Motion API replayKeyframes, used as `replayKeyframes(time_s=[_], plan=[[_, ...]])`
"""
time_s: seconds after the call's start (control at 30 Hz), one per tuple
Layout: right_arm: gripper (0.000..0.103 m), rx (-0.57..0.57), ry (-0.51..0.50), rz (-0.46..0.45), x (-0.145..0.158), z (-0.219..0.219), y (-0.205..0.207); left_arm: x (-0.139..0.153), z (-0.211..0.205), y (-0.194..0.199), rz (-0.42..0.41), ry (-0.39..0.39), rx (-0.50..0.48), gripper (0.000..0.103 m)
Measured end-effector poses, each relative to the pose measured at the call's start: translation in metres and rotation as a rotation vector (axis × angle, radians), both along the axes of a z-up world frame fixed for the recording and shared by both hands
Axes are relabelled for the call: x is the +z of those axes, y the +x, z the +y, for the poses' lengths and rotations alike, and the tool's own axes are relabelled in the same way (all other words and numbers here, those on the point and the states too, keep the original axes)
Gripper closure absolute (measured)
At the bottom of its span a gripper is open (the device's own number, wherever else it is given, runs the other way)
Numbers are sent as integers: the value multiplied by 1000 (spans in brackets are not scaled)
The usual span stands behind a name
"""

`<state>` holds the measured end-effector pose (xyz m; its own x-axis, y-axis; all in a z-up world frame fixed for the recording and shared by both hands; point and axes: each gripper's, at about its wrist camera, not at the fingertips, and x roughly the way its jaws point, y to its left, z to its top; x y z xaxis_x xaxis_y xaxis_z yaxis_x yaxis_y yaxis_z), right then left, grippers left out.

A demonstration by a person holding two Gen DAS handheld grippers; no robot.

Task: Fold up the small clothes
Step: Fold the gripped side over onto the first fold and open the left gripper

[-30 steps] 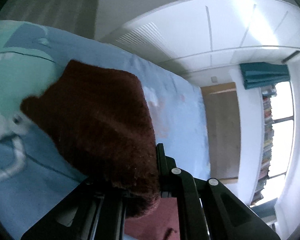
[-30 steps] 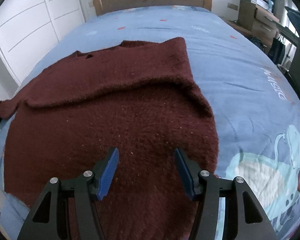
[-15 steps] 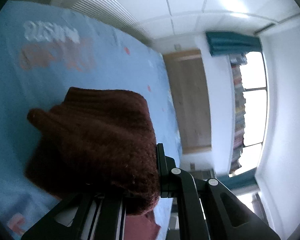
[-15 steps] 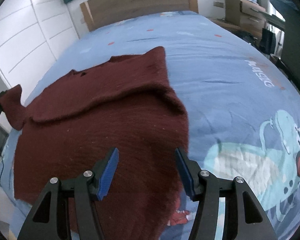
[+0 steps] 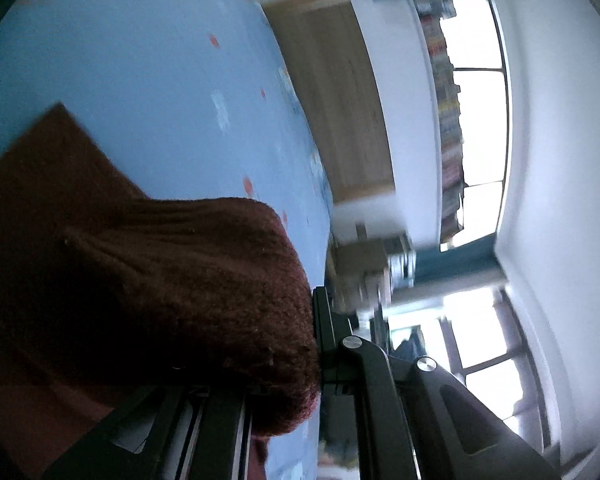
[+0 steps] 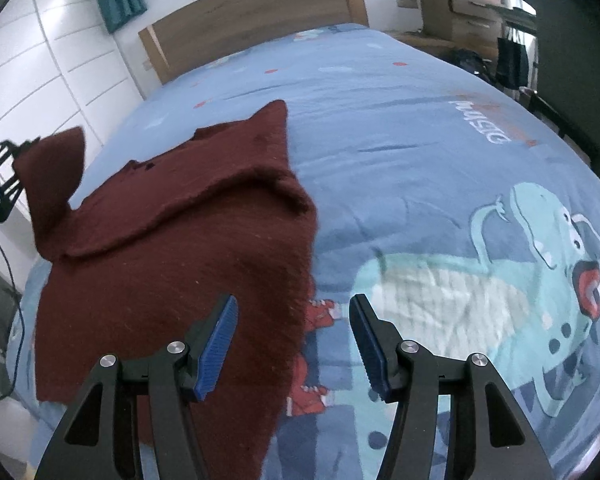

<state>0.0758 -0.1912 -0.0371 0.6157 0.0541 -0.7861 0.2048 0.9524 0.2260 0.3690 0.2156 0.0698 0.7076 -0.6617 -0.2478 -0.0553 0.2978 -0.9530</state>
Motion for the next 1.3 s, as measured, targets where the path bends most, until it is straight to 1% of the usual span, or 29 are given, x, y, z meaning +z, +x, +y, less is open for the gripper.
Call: replayKeyframes(time_s=[0.1,0.2,0.37,0.4,0.43,0.47,0.6,0.7,0.73,0.77,0.8,0.83,0.87,0.93,1.07,1.13,1.17,1.2,1.3], plan=[[43,-10,8,3,-1,-5,-5,0,-32,0,12,39,-71,98],[43,-17,13,3,-2,-9,-8,-10,-59,-1,48,91,-150,98],[43,-29,27,10,-7,-16,-12,-43,-101,-15,143,221,-276,98],[43,-30,30,12,-8,-16,-13,-49,-116,-21,163,253,-298,98],[43,-30,32,12,-8,-16,-13,-59,-121,-25,191,300,-324,97],[43,-29,34,12,-9,-16,-13,-63,-125,-28,206,326,-336,97],[43,-28,36,9,-9,-18,-12,-81,-134,-43,259,409,-375,97],[43,-32,37,8,-9,-20,-13,-77,-128,-54,243,440,-388,93],[43,-34,38,8,-10,-21,-13,-71,-126,-56,231,452,-391,87],[43,-36,39,8,-10,-22,-13,-66,-134,-56,222,464,-390,83],[43,-39,41,10,-11,-24,-13,-60,-134,-57,208,478,-383,77],[43,-42,44,10,-12,-25,-13,-59,-132,-57,200,482,-376,74],[43,-43,46,10,-12,-25,-13,-57,-130,-57,195,476,-361,74],[43,-43,49,8,-12,-25,-12,-60,-121,-58,203,443,-324,73],[43,-35,50,11,-14,-24,-12,-75,-98,-55,272,376,-227,73],[43,-33,49,12,-14,-25,-12,-81,-90,-52,286,329,-199,77],[43,-33,47,12,-14,-26,-11,-81,-87,-52,281,326,-196,83],[43,-34,46,12,-14,-26,-11,-80,-87,-52,271,338,-201,93],[43,-43,47,13,-15,-29,-11,-71,-107,-56,206,404,-253,94]])
